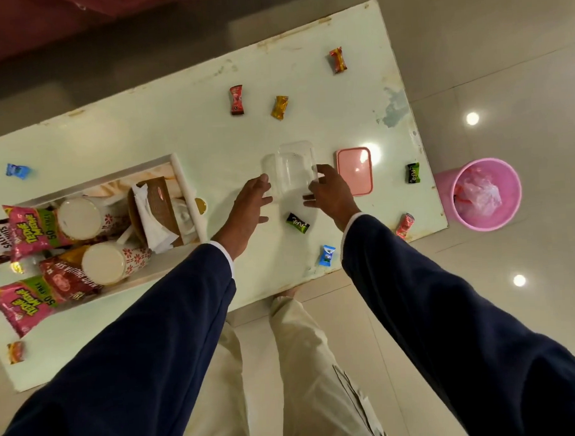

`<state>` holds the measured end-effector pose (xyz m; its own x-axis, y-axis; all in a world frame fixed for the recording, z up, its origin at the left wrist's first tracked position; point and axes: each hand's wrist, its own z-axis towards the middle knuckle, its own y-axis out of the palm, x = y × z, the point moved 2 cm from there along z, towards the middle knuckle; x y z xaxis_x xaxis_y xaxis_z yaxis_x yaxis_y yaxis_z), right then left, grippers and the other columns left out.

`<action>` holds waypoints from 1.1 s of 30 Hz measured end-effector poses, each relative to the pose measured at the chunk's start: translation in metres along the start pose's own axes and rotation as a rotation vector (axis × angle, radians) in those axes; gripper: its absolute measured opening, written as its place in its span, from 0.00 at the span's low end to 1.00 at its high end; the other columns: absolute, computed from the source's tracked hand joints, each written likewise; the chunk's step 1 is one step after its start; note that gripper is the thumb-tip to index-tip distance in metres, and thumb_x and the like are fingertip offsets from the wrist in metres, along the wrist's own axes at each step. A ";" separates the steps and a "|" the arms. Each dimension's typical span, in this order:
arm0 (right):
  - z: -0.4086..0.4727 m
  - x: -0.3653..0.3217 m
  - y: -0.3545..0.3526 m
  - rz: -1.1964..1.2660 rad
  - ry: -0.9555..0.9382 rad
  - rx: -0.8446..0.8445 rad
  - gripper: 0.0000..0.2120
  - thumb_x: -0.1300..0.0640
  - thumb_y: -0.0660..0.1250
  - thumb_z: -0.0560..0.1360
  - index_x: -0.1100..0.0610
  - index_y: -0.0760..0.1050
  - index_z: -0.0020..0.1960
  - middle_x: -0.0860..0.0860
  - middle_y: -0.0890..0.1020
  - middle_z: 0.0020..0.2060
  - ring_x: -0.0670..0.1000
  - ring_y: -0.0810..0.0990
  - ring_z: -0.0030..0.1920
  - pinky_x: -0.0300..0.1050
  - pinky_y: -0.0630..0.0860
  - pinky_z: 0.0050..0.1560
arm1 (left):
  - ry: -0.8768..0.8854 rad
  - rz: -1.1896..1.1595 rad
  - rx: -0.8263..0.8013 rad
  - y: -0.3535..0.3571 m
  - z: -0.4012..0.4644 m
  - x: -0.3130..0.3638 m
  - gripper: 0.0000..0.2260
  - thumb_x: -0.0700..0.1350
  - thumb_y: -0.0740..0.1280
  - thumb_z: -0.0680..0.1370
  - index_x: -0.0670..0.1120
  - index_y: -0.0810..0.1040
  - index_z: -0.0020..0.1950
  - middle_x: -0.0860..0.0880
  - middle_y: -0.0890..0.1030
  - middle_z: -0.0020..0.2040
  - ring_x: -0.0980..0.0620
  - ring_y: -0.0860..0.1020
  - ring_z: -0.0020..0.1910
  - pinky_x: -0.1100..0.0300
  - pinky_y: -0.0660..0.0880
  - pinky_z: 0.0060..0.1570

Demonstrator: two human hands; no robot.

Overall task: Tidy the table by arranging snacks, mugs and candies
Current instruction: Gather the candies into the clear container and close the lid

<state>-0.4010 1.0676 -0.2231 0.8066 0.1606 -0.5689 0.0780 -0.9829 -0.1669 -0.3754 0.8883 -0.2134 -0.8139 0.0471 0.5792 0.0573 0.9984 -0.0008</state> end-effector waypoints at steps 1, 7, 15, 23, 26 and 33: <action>0.005 0.001 0.001 -0.009 0.008 0.017 0.22 0.69 0.59 0.79 0.61 0.67 0.71 0.59 0.80 0.49 0.60 0.82 0.45 0.58 0.82 0.53 | 0.003 0.007 0.007 -0.004 0.000 -0.003 0.18 0.57 0.58 0.84 0.53 0.71 0.71 0.53 0.75 0.68 0.53 0.76 0.64 0.44 0.75 0.64; -0.008 0.029 0.005 -0.247 -0.062 0.165 0.26 0.60 0.64 0.77 0.57 0.63 0.74 0.58 0.69 0.67 0.58 0.78 0.59 0.55 0.81 0.57 | 0.022 0.033 -0.019 -0.030 -0.012 -0.029 0.11 0.52 0.60 0.84 0.55 0.76 0.64 0.53 0.79 0.65 0.54 0.78 0.62 0.48 0.76 0.60; -0.098 0.064 0.079 -0.629 -0.539 0.090 0.22 0.65 0.64 0.76 0.54 0.69 0.68 0.47 0.68 0.59 0.52 0.78 0.53 0.39 0.75 0.52 | 0.182 0.177 0.035 -0.087 -0.085 -0.097 0.09 0.41 0.62 0.82 0.48 0.81 0.56 0.50 0.84 0.51 0.52 0.82 0.48 0.58 0.77 0.52; -0.146 0.079 0.220 -0.900 -0.543 -0.426 0.14 0.64 0.62 0.76 0.51 0.76 0.57 0.47 0.77 0.51 0.49 0.78 0.44 0.53 0.79 0.51 | 0.156 0.086 0.267 -0.190 -0.170 -0.210 0.10 0.40 0.63 0.81 0.53 0.81 0.53 0.54 0.83 0.48 0.57 0.81 0.45 0.56 0.79 0.48; -0.156 0.081 0.272 -1.054 -0.557 -0.543 0.14 0.62 0.63 0.75 0.49 0.75 0.57 0.47 0.77 0.52 0.50 0.78 0.48 0.54 0.77 0.53 | 0.109 0.080 0.395 -0.235 -0.190 -0.238 0.10 0.40 0.64 0.80 0.55 0.80 0.50 0.54 0.82 0.49 0.56 0.81 0.45 0.60 0.77 0.45; -0.152 0.109 0.356 -1.818 -0.499 -0.409 0.27 0.55 0.73 0.73 0.50 0.64 0.68 0.54 0.67 0.64 0.60 0.71 0.61 0.56 0.76 0.51 | 0.115 0.101 0.648 -0.351 -0.219 -0.296 0.14 0.35 0.65 0.76 0.52 0.80 0.55 0.50 0.77 0.54 0.55 0.79 0.47 0.54 0.78 0.52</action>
<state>-0.1961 0.7217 -0.2222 -0.5971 0.7942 -0.1125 0.6748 0.4215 -0.6058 -0.0281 0.5172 -0.2056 -0.7540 0.1733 0.6336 -0.2584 0.8085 -0.5287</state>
